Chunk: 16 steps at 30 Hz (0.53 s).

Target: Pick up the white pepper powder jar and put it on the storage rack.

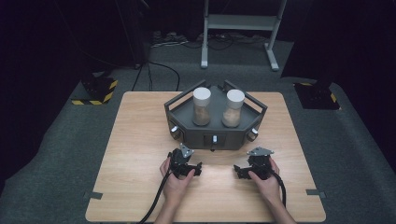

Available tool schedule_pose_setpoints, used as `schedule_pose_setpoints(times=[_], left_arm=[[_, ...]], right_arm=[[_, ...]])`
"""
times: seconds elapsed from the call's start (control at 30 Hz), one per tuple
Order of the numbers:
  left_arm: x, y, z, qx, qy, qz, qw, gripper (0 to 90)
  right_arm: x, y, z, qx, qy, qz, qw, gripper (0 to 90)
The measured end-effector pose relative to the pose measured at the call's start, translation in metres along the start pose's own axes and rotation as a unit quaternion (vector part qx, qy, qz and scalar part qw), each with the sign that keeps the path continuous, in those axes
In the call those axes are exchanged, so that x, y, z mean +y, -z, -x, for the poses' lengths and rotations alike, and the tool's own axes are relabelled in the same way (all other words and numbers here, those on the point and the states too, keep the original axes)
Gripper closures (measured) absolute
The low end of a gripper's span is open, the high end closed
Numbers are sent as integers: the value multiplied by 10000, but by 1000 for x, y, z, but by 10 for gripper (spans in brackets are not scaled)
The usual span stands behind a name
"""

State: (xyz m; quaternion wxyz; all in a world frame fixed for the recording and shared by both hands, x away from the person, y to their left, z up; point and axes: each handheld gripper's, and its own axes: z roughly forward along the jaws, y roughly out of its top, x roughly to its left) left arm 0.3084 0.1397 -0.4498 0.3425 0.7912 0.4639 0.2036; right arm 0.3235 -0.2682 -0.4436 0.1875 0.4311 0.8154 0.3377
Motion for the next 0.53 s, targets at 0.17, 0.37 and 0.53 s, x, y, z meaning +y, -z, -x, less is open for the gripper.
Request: schedule_pose_setpoints(times=[0.17, 0.37, 0.53], left_arm=[[0, 0, 0, -3, 15, 10, 10000, 94], [2, -1, 0, 3, 39, -54, 10000, 60], [3, -2, 1, -2, 63, -67, 10000, 44]], right_arm=[[0, 0, 0, -2, -1, 0, 10000, 0], [0, 0, -2, -39, -28, 6, 10000, 0], [0, 0, -2, -38, -30, 7, 10000, 0]])
